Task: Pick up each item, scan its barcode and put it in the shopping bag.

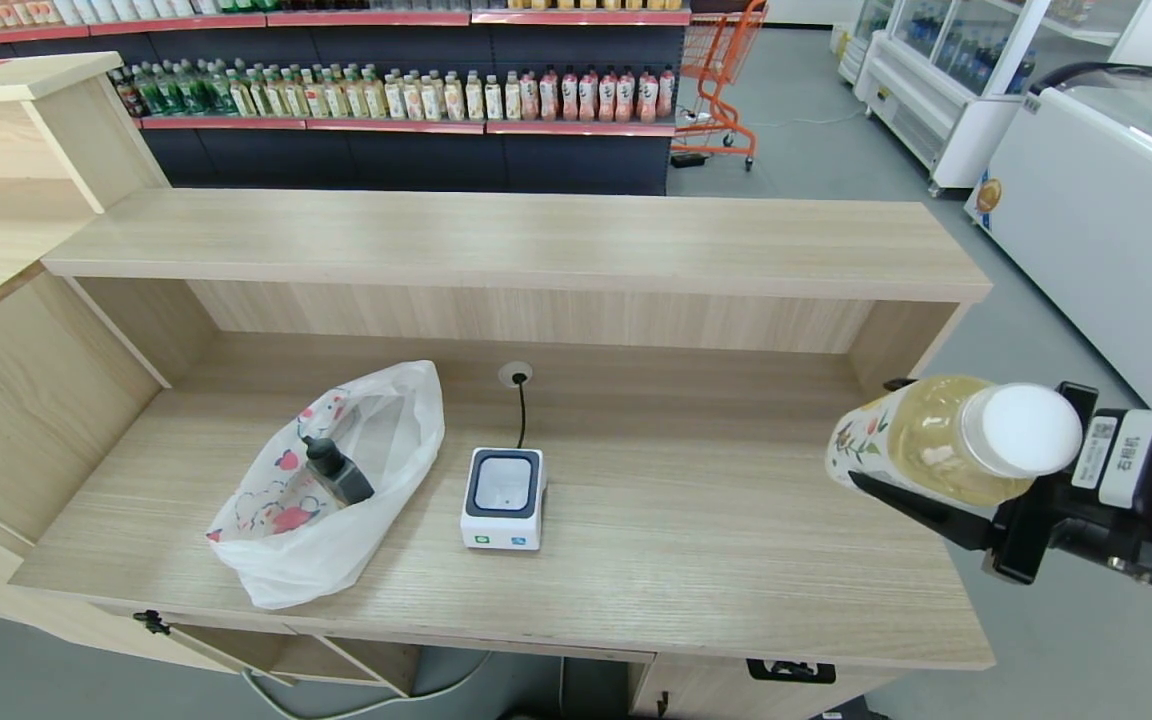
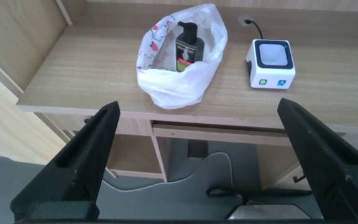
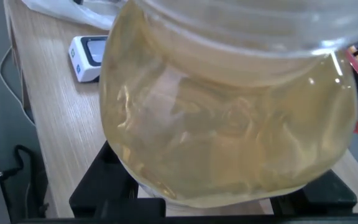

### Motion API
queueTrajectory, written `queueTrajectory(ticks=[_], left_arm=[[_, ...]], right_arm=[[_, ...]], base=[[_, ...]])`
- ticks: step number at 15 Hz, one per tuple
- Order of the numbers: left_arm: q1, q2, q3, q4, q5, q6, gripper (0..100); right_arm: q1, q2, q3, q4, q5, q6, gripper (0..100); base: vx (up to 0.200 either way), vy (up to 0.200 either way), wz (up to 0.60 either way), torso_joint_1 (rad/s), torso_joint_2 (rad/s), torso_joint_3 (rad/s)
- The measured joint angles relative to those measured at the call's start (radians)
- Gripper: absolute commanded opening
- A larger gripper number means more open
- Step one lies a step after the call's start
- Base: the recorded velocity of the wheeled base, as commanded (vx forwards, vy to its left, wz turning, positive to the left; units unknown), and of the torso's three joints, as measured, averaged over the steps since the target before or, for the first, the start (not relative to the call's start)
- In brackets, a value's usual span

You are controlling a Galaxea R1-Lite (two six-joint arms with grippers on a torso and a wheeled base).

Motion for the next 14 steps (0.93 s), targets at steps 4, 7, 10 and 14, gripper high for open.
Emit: queueTrajectory(ticks=[4, 7, 10, 14], left_arm=[[-0.001, 0.0, 0.0, 0.0, 0.0, -0.001, 100], [-0.001, 0.0, 0.0, 0.0, 0.0, -0.006, 100], [-0.002, 0.0, 0.0, 0.0, 0.001, -0.007, 100], [0.0, 0.0, 0.0, 0.0, 0.0, -0.005, 100]], right_arm=[[0.001, -0.023, 0.017, 0.003, 0.002, 0.004, 0], [0.001, -0.032, 0.02, 0.004, 0.03, 0.007, 0], [0.002, -0.038, 0.027, 0.007, 0.082, 0.034, 0], [-0.029, -0.035, 0.049, 0.007, 0.105, 0.036, 0]], base=[[0.0, 0.0, 0.0, 0.0, 0.0, 0.0], [0.0, 0.2, 0.0, -0.002, 0.0, 0.001], [0.0, 0.2, 0.0, 0.009, 0.01, 0.005], [0.0, 0.2, 0.0, 0.0, 0.0, 0.001]])
